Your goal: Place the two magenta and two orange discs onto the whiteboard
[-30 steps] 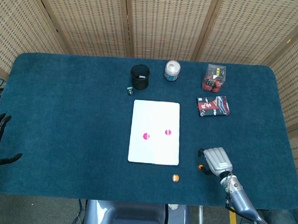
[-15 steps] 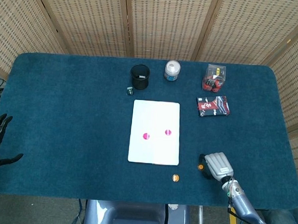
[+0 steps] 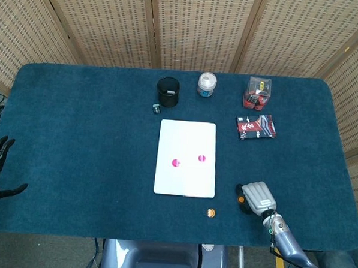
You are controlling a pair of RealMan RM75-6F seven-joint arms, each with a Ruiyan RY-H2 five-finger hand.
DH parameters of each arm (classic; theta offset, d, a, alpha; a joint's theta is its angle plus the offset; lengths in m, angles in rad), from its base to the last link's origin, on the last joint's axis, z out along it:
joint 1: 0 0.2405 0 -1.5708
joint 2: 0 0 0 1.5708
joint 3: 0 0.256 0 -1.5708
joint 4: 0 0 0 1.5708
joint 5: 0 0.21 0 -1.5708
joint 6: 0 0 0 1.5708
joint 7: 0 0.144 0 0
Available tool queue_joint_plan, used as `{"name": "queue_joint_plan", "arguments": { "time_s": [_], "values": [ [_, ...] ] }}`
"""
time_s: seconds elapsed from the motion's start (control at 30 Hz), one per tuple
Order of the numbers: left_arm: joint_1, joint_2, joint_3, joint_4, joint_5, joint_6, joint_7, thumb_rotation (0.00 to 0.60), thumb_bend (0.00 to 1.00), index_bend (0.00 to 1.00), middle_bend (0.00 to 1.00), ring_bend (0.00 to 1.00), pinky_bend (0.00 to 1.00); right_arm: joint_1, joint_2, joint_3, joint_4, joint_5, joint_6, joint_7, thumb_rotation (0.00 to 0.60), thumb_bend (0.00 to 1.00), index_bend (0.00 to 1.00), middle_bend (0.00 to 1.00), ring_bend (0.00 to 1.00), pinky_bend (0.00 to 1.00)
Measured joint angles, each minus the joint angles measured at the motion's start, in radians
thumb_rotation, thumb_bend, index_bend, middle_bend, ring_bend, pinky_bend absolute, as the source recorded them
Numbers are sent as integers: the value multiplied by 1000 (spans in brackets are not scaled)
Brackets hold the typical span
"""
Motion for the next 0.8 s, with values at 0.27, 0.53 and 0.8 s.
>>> {"name": "queue_joint_plan", "arguments": {
  "time_s": [0.27,0.53,0.8],
  "values": [
    [1,1,-1,0,-1,1,-2,600,0,0,0,0,0,-8,-3,7,12,1,-15,-5,600,337,428,941,983,1000],
    [1,0,-1,0,-2,1,-1,600,0,0,0,0,0,-16,-9,14,24,-9,-27,2,600,361,540,943,983,1000],
    [0,1,-2,0,-3,-1,-4,600,0,0,0,0,0,-22,-9,22,24,-25,-29,11,600,363,563,943,983,1000]
  ]
}}
